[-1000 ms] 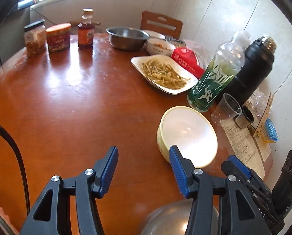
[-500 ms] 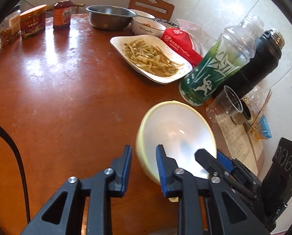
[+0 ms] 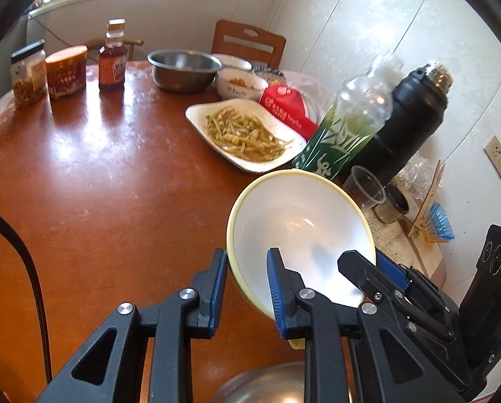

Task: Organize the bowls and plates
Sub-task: 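Lift the yellow bowl with the steel bowl and carry toward the stack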

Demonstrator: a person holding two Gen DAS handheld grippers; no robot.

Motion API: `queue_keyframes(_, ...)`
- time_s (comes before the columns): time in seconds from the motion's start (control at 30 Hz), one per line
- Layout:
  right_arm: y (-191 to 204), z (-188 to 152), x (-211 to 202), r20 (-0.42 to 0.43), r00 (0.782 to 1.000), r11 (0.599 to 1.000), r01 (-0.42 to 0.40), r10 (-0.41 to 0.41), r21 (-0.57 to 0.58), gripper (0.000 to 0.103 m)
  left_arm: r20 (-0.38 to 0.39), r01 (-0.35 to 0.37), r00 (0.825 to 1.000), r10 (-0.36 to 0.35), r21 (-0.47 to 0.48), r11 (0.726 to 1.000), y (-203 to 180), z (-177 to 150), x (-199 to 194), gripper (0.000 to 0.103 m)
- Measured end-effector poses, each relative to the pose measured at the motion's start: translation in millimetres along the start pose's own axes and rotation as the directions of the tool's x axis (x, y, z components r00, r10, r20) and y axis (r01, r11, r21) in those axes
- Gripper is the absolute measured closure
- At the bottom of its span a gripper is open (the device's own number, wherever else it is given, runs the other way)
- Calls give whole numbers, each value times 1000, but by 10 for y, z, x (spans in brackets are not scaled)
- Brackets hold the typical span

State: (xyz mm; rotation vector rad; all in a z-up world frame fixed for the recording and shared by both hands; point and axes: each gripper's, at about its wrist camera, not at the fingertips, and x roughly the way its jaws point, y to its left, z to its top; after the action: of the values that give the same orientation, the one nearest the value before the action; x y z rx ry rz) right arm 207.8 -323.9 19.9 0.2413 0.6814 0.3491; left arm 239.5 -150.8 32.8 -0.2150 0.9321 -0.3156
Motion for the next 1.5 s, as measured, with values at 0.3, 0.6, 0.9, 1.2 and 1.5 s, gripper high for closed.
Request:
queue_keyframes(0.3, 330, -206, -379, 19, 998, 996, -59, 60, -62, 67, 84, -40, 996, 40, 4, 999, -25, -334, -592, 78)
queue_keyframes(0.6, 482, -547, -554, -3, 999, 997, -39, 39, -73, 66, 87, -79, 993, 75, 45, 996, -105, -745, -734, 78)
queue_keyframes(0.9, 629, -737, -621, -13, 1000, 989, -10, 9, -147, 66, 86, -129, 989, 123, 64, 990, -111, -971, -760, 78)
queue_keyframes(1.2, 654, -851, -605, -27, 1000, 984, 10, -15, -176, 66, 86, -155, 985, 148, 89, 984, -152, -1055, -762, 78)
queue_keyframes(1.5, 653, -916, -638, -32, 999, 984, 13, -19, -179, 66, 64, -157, 987, 151, 97, 983, -165, -1145, -730, 78)
